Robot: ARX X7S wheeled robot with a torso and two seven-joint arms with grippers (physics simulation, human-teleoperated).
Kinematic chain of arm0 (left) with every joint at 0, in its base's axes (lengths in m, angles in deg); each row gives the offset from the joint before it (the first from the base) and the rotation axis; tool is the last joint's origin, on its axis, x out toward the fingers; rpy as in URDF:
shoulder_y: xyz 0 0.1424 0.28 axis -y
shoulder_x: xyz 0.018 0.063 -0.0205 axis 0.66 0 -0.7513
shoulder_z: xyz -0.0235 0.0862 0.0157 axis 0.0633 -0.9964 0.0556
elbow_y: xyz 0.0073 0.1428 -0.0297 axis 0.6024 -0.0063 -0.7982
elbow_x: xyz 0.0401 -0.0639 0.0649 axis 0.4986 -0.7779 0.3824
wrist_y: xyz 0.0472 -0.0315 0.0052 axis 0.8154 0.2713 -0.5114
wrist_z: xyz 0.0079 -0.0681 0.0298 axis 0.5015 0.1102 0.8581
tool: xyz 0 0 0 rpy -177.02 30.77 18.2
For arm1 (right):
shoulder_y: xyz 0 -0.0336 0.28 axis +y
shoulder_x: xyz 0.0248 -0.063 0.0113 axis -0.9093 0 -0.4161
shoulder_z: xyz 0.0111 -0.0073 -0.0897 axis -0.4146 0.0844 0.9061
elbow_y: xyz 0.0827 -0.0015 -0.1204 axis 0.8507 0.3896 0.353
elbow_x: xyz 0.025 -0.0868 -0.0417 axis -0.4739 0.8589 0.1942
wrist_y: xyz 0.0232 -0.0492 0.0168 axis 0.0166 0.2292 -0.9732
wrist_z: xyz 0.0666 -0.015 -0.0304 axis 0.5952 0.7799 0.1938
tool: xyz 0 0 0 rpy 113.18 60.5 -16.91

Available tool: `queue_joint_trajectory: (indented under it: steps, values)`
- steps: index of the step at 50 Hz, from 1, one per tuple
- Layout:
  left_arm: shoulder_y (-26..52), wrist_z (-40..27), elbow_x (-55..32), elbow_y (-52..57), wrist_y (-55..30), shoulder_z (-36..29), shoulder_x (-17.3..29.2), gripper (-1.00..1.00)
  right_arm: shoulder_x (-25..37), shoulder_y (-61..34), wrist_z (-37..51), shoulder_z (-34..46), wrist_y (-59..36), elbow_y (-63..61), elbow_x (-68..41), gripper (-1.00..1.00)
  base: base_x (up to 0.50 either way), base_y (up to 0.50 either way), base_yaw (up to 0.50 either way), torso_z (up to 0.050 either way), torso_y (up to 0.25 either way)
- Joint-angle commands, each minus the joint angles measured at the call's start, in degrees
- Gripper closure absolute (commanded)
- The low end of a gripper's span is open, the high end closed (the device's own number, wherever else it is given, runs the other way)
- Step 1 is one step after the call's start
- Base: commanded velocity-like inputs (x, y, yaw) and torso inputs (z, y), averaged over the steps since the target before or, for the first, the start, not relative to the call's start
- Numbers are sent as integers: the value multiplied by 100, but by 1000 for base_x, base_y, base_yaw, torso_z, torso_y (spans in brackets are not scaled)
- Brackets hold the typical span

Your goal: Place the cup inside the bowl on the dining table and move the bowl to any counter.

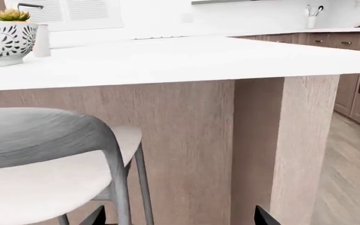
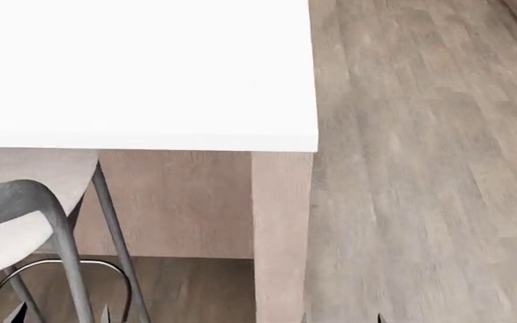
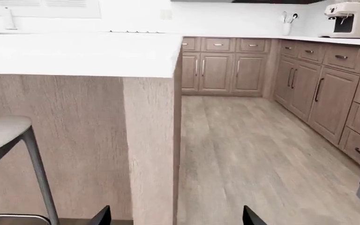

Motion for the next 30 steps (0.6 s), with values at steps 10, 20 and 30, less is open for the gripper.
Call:
queue_joint_trajectory:
  steps: [10,20,30]
  values:
    - [16,-152,-33,9,-30,-125,105,-100,94,-18,126,127,26,6,-48,-100,0,500,0,0,0]
    - [28,-210,-22,-4,-55,-190,158,-100,138,-21,184,187,36,3,-47,-100,0,500,0,0,0]
    - [31,-259,-67,24,-63,-221,192,-100,168,-28,248,221,70,16,-68,-100,0,500,0,0,0]
